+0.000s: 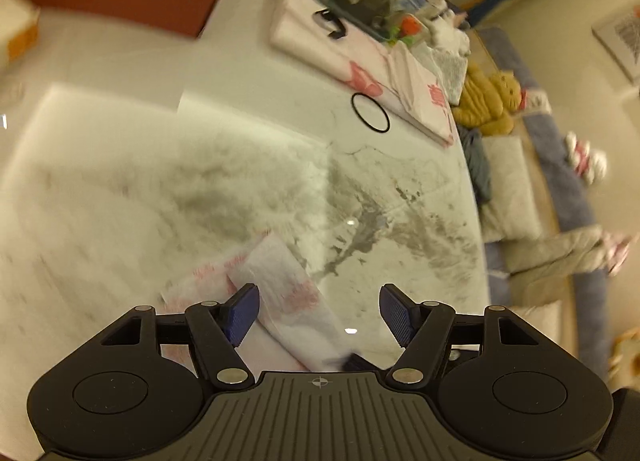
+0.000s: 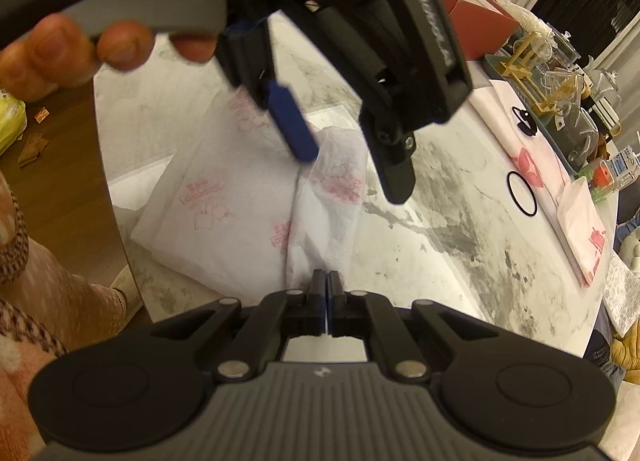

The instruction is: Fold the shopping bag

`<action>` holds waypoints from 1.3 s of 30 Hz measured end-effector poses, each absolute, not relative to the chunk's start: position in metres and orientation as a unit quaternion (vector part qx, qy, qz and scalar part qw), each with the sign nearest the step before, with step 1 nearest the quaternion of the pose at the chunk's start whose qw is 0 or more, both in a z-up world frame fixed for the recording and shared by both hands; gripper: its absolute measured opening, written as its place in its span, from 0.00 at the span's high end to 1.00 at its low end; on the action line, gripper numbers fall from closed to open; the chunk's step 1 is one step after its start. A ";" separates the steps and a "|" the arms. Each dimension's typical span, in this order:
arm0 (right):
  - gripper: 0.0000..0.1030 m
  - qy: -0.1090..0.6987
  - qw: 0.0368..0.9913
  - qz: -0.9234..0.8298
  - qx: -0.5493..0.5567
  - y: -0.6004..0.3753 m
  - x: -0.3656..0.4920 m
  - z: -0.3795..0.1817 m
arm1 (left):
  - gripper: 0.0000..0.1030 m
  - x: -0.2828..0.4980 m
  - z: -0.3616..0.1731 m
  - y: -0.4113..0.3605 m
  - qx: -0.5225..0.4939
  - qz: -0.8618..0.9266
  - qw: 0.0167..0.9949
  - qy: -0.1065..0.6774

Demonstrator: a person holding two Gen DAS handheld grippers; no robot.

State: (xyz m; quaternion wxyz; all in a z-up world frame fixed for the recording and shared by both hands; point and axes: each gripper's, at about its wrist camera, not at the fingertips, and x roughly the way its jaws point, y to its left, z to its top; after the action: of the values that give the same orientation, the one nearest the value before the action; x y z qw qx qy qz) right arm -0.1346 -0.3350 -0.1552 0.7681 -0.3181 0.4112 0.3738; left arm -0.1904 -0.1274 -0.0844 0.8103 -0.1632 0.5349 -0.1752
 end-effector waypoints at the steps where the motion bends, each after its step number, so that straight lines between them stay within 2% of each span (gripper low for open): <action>1: 0.97 0.411 0.768 0.374 -0.319 -0.335 -0.135 -0.155 | 0.35 -0.189 -0.084 -0.135 -0.122 -0.174 0.816 0.538; 9: 0.98 0.414 0.765 0.379 -0.316 -0.334 -0.133 -0.154 | 0.35 -0.205 -0.082 -0.185 0.119 -0.192 0.821 0.525; 10: 0.98 0.415 0.765 0.380 -0.313 -0.335 -0.132 -0.153 | 0.25 -0.209 -0.082 -0.191 0.147 -0.188 0.822 0.517; 11: 0.98 0.417 0.766 0.380 -0.308 -0.336 -0.132 -0.153 | 0.15 -0.210 -0.084 -0.190 0.152 -0.179 0.824 0.515; 14: 0.98 0.420 0.768 0.381 -0.297 -0.339 -0.132 -0.152 | 0.03 -0.206 -0.092 -0.181 0.136 -0.176 0.824 0.521; 15: 0.98 0.421 0.768 0.381 -0.295 -0.339 -0.132 -0.152 | 0.02 -0.205 -0.094 -0.180 0.136 -0.177 0.825 0.519; 39: 0.97 0.411 0.781 0.374 -0.285 -0.343 -0.137 -0.153 | 0.00 -0.199 -0.090 -0.180 0.132 -0.174 0.823 0.525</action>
State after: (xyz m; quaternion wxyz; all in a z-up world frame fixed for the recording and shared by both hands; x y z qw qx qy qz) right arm -0.1369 -0.3431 -0.1534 0.7806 -0.2853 0.4113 0.3743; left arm -0.1994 -0.1805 -0.0897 0.8225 0.1324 0.5251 -0.1737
